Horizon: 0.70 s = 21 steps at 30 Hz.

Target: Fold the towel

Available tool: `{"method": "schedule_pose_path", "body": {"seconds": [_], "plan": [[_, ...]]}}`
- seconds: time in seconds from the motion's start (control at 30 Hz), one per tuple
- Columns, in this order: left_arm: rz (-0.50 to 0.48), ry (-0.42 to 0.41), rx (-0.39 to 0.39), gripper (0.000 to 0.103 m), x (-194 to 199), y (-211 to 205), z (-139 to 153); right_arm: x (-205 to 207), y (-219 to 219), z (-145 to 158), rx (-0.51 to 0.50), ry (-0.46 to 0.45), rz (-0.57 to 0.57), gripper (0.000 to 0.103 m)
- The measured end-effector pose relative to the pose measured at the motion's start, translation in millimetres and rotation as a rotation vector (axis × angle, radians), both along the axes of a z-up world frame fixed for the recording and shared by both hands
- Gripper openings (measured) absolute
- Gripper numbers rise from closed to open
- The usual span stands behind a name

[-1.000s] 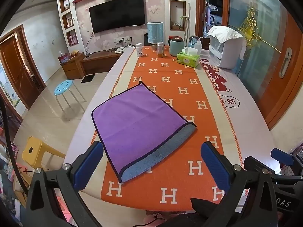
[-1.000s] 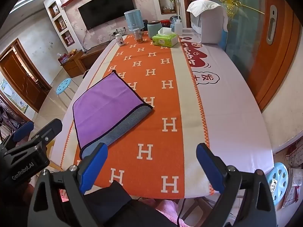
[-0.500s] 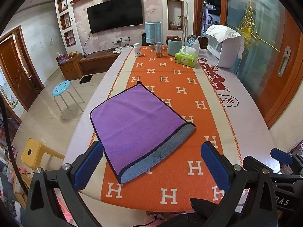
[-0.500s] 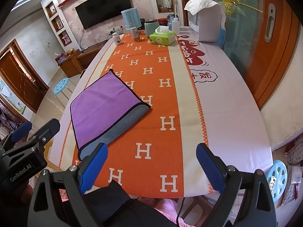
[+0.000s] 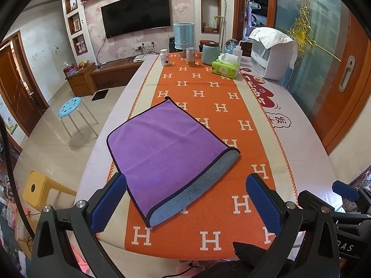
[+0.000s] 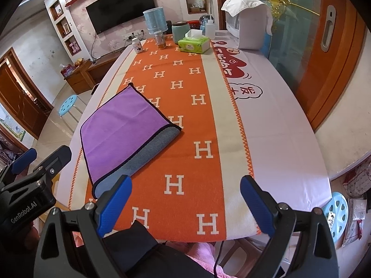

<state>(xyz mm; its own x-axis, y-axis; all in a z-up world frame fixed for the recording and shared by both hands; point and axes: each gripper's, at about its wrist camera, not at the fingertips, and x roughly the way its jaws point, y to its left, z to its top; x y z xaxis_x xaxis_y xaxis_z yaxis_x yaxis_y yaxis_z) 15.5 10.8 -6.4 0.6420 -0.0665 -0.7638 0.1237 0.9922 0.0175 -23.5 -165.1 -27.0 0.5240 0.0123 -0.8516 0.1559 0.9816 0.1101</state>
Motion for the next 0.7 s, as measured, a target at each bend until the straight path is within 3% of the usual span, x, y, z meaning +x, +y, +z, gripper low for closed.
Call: {"method": "schedule_pose_path", "body": {"seconds": [0.7], "plan": [[-0.080, 0.063, -0.037, 0.102, 26, 40, -15, 1, 35, -8, -0.049, 0.050, -0.112, 0.095]]}}
